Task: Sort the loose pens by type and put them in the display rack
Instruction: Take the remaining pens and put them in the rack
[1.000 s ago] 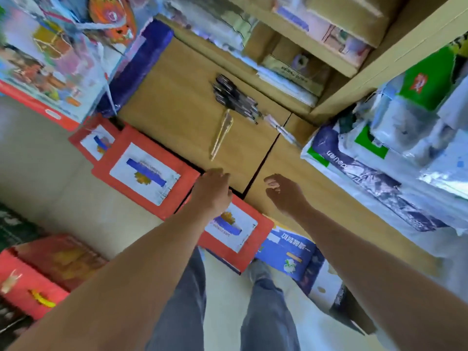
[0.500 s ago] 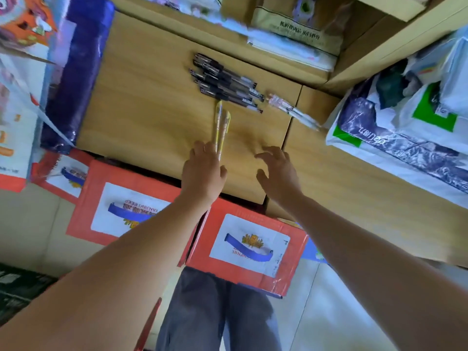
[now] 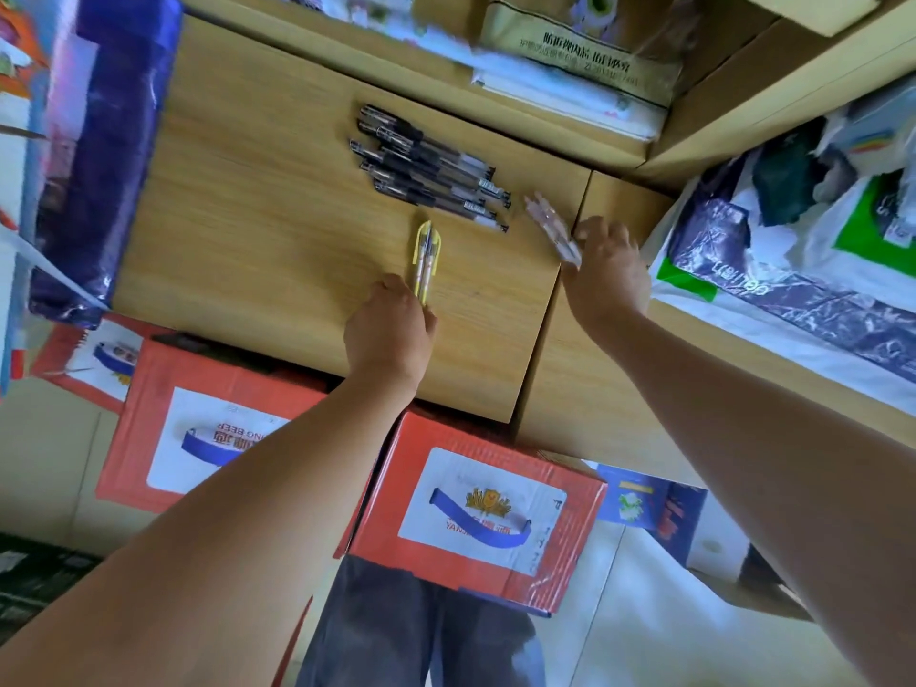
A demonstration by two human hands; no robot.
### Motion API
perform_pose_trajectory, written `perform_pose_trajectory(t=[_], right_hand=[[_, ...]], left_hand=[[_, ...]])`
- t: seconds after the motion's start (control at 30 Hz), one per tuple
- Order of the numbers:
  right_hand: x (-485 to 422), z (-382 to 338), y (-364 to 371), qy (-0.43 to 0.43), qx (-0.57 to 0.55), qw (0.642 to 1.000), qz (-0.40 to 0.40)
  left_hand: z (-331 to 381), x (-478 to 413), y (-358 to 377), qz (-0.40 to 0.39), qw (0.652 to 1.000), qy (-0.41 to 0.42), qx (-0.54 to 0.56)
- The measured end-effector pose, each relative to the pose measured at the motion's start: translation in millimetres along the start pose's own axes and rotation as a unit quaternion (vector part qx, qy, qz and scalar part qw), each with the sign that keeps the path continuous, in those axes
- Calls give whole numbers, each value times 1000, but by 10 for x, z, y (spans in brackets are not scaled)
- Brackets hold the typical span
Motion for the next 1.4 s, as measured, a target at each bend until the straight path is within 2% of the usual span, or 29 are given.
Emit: perform_pose_trajectory(t=[0.23,0.57,0.73,1.0,1.1,1.2,1.3,1.4], right_hand=[[182,-48,103,12,-17,995,-100],[333,57,140,4,-140,977,-162],[439,117,207,-9,-217,956,-197],[686,248,48,-32,-305,927,-215],[841,332,-115,-46,-352,907,-227],[1045,467,-333,-51,-370,902,-216],[1295,601,-575,-31,-396,897,-192],[1624,752,-824,2,-453,873,-179]], left_hand=[[62,-22,-6,-24,999,-24,8],[143,-18,-22,-33,996,-34,-76],[112,2,70,-42,997,-57,-21],[221,319,-97,-80,995,36,53],[347,513,-180,-107,986,69,106],[547,765,-328,-131,974,100,155],[753,1038,-485,-162,964,111,179],[930,1346,-646,-168,961,123,185]])
Point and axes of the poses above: each hand's wrist, its own x-axis away from the middle knuckle, its own y-axis out of the palm, z = x × y, the point moved 2 cm from there along -x, towards the middle knuckle, and after that the axes turned 4 degrees about -z, right-handed, at the moved point
